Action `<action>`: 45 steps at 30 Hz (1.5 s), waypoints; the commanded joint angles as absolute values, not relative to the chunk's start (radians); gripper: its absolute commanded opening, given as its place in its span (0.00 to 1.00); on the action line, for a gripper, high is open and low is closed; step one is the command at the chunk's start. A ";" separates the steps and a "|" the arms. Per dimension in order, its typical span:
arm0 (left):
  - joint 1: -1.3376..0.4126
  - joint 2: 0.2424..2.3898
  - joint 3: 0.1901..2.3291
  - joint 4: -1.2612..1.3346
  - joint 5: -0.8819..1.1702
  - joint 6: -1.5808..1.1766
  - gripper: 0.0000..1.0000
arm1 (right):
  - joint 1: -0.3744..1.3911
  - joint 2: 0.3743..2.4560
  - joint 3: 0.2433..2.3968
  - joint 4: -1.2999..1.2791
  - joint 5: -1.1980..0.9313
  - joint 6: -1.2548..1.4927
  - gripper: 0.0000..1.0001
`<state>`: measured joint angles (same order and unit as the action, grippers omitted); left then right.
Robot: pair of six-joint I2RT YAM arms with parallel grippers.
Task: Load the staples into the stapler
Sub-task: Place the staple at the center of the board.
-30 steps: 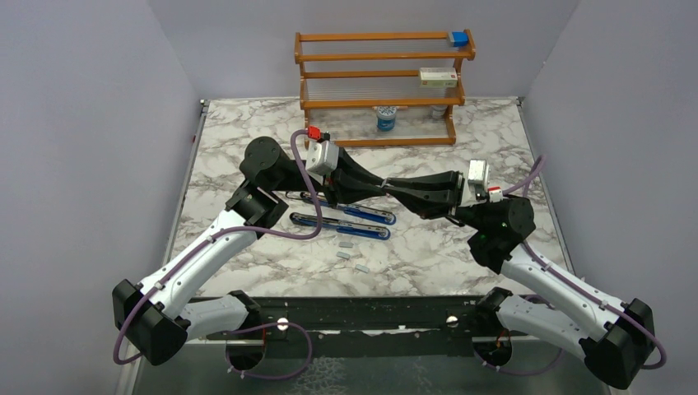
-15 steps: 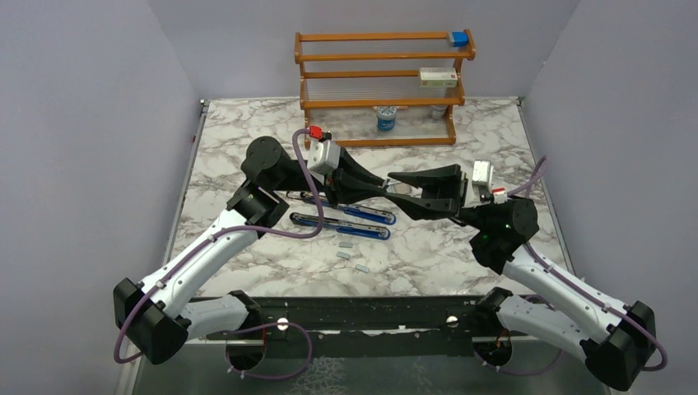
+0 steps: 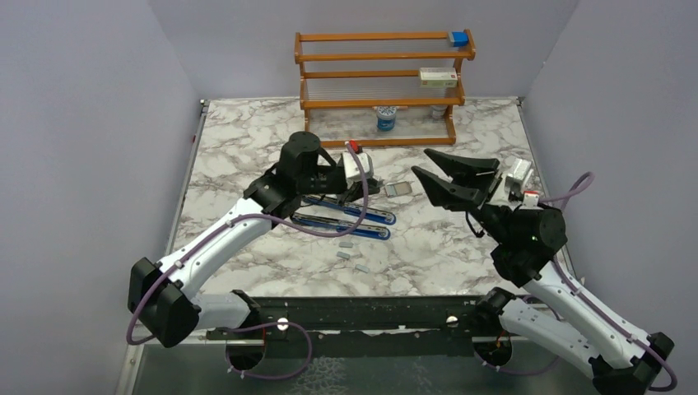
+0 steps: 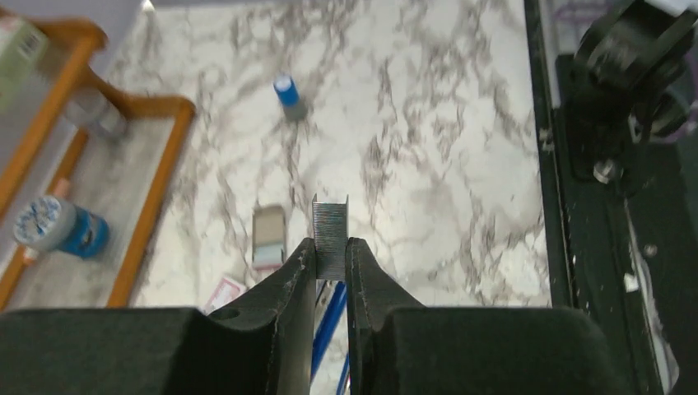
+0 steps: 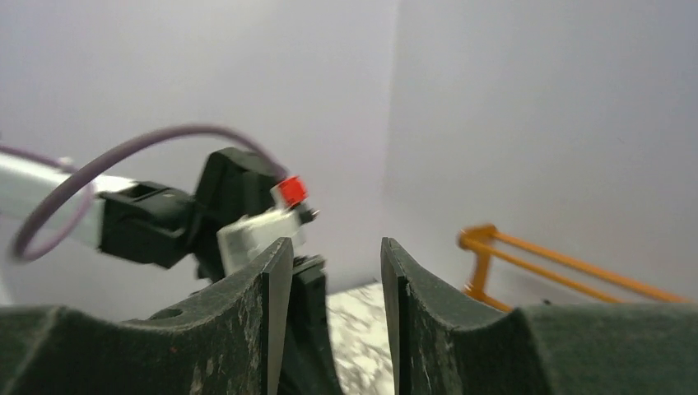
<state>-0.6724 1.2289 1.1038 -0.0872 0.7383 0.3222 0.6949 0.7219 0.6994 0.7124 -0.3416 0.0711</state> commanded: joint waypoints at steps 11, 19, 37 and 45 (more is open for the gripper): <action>-0.831 1.375 1.002 -0.410 0.587 0.846 0.00 | 0.698 0.633 0.649 0.114 0.646 0.179 0.46; -0.935 1.546 1.067 -0.518 0.418 0.942 0.00 | 0.698 0.541 0.589 0.037 0.693 0.240 0.46; -1.006 1.762 1.083 -0.600 0.199 0.994 0.02 | 0.697 0.527 0.569 0.024 0.642 0.246 0.46; -1.006 1.788 1.094 -0.599 0.202 0.988 0.23 | 0.698 0.548 0.579 0.025 0.601 0.259 0.47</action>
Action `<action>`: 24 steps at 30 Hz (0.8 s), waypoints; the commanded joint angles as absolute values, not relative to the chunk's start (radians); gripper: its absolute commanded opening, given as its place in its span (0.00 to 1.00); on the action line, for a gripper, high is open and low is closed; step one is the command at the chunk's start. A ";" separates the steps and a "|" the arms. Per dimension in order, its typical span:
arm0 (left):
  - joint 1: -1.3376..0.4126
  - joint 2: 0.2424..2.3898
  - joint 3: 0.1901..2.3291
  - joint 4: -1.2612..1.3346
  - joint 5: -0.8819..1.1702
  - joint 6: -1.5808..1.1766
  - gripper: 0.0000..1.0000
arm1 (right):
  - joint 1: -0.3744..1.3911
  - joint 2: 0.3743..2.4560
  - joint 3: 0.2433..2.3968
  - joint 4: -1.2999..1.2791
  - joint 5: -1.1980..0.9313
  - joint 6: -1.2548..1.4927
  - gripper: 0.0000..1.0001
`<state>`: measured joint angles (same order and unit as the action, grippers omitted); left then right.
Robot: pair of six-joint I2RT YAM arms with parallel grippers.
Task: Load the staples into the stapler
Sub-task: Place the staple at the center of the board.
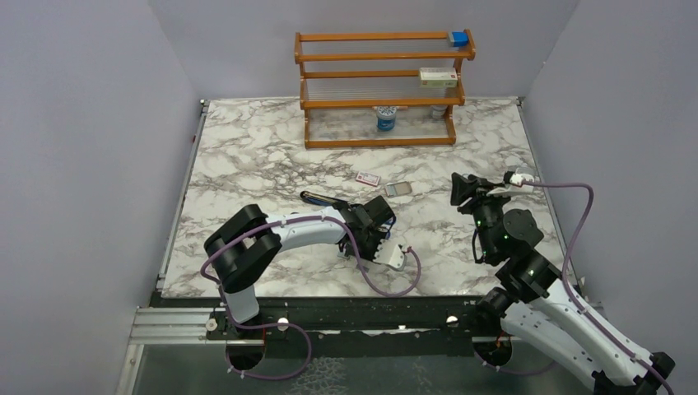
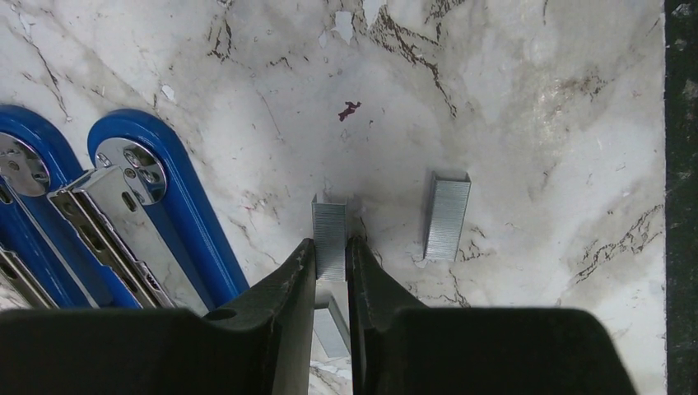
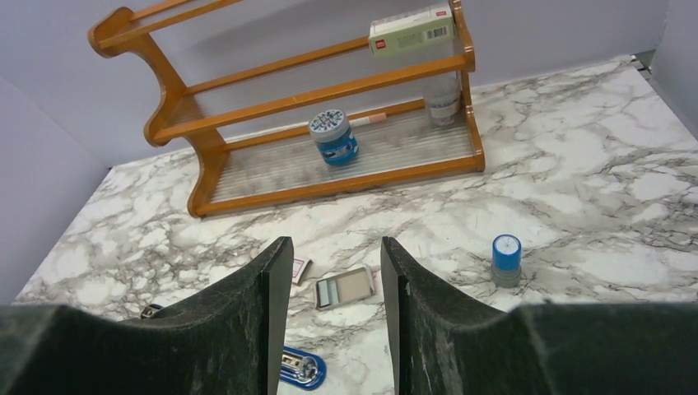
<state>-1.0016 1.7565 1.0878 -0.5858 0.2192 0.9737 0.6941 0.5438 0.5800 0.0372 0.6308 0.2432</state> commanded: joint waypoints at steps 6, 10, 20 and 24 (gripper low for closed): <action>-1.006 1.768 1.094 -0.592 0.217 0.991 0.35 | 0.698 0.552 0.585 0.018 0.588 0.262 0.47; -1.005 1.750 1.119 -0.594 0.243 0.982 0.35 | 0.698 0.550 0.598 0.011 0.586 0.255 0.47; -0.897 1.601 1.226 -0.464 0.320 0.774 0.37 | 0.698 0.516 0.588 0.058 0.542 0.208 0.53; -0.807 1.508 1.140 -0.333 0.383 0.610 0.38 | 0.697 0.542 0.604 -0.008 0.550 0.256 0.54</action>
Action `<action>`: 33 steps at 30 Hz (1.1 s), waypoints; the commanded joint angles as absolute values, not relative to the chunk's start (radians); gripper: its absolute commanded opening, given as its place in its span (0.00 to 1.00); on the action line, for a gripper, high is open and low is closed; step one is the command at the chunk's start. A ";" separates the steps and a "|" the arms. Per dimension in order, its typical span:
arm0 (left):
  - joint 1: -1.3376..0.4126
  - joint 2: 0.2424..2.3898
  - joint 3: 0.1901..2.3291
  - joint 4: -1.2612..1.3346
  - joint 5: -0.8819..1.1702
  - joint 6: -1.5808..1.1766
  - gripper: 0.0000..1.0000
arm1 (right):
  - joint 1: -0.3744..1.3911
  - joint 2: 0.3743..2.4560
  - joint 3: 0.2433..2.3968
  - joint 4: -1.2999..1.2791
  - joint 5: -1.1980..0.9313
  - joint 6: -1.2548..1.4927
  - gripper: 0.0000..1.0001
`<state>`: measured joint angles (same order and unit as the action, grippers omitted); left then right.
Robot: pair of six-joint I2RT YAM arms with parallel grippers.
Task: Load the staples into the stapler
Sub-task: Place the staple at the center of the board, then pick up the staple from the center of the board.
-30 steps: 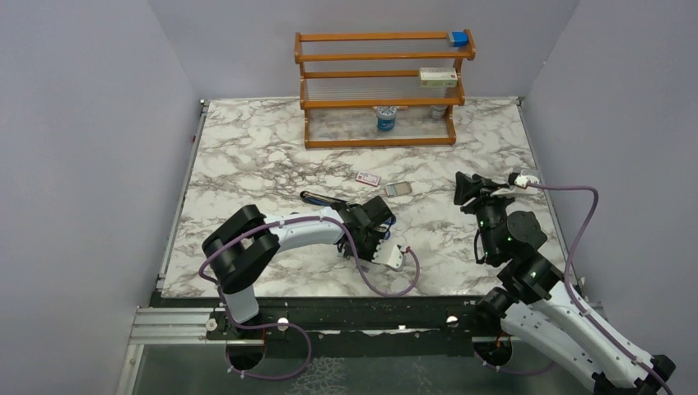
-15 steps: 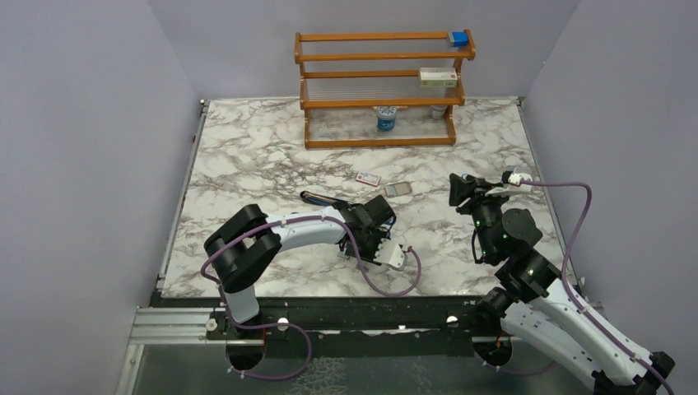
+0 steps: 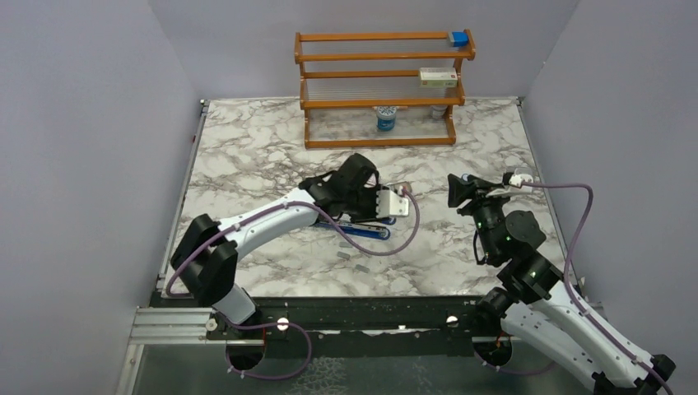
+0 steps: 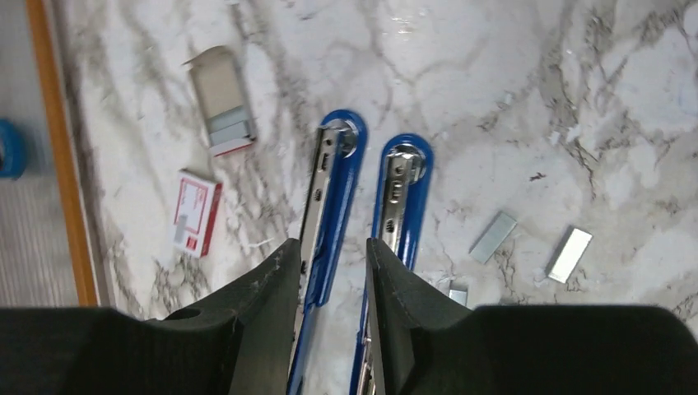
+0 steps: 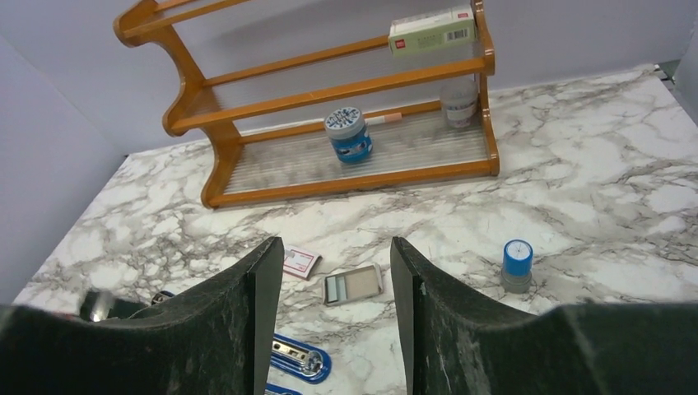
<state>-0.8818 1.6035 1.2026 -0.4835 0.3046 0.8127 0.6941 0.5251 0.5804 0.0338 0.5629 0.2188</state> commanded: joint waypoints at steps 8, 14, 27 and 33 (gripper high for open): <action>-0.753 1.433 1.126 -0.254 0.000 0.258 0.52 | 0.698 0.764 0.715 -0.234 0.412 0.298 0.67; -0.670 1.477 1.146 -0.322 0.071 0.144 0.58 | 0.698 0.906 0.733 -0.219 0.056 0.200 0.82; -0.499 1.348 1.006 -0.121 -0.013 -0.129 0.65 | 0.735 1.100 0.580 0.060 -0.357 0.031 0.83; -0.459 1.323 0.972 -0.117 -0.034 -0.161 0.66 | 0.843 1.131 0.401 0.383 -0.283 -0.022 0.76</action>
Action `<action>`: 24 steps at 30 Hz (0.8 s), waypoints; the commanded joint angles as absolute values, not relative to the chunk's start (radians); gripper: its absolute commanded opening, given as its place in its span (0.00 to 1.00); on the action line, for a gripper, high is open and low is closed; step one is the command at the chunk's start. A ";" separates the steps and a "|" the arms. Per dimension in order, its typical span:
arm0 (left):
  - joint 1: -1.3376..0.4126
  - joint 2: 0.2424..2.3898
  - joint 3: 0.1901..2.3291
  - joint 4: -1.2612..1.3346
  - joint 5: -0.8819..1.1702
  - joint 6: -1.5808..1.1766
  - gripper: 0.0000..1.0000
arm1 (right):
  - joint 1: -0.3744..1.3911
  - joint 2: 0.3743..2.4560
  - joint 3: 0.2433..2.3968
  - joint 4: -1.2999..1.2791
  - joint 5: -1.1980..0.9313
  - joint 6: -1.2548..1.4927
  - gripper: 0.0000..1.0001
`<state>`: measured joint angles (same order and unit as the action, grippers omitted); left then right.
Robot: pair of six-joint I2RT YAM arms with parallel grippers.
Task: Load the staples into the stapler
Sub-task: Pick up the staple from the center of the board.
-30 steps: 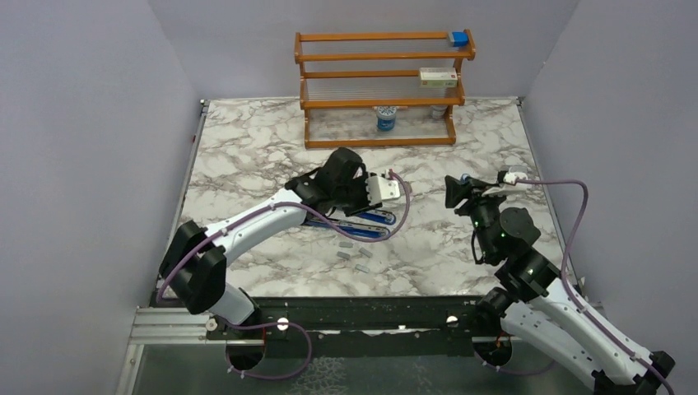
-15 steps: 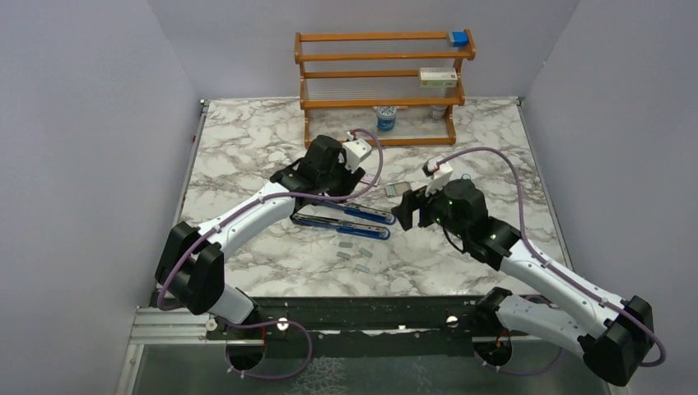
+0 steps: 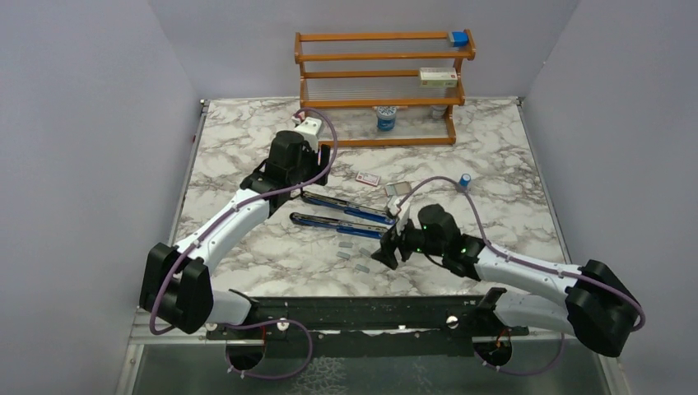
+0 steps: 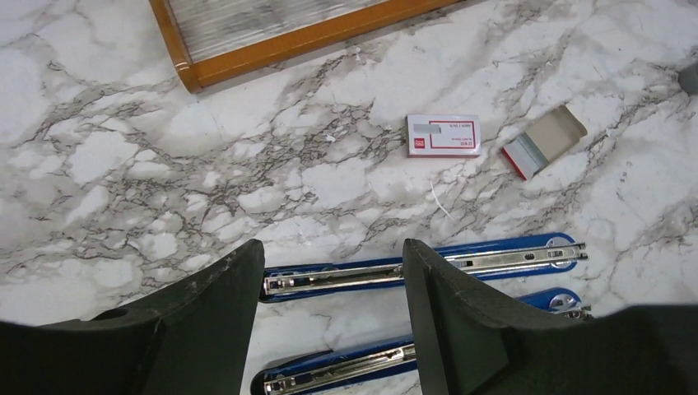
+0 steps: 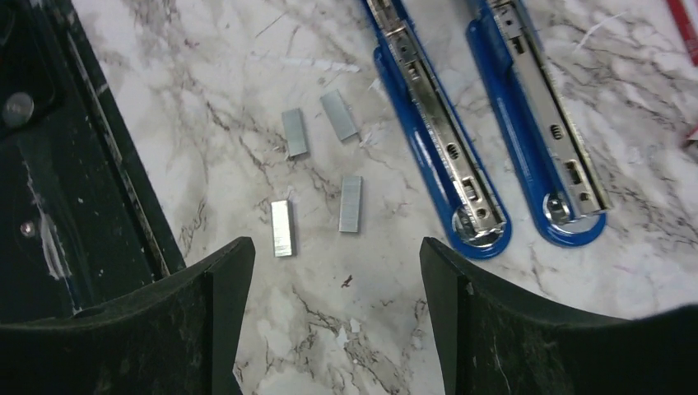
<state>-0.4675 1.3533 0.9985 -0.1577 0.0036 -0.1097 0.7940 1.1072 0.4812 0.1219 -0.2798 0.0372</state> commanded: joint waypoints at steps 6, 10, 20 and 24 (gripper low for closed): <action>-0.459 1.307 0.958 -0.122 -0.044 -0.155 0.66 | 0.854 1.207 0.318 0.515 -0.266 -0.051 0.71; -0.459 1.312 0.962 -0.122 -0.041 -0.161 0.66 | 0.886 1.262 0.275 0.619 -0.202 -0.075 0.68; -0.459 1.336 0.976 -0.129 -0.008 -0.164 0.66 | 0.936 1.433 0.165 0.981 -0.081 -0.076 0.60; -0.459 1.338 0.977 -0.128 -0.007 -0.161 0.66 | 0.936 1.463 0.144 1.033 -0.058 -0.072 0.56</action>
<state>-0.4583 1.3373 0.9630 -0.1398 -0.0181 -0.1543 0.9302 1.4372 0.1722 0.8776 -0.1211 -0.0689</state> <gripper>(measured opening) 0.655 0.584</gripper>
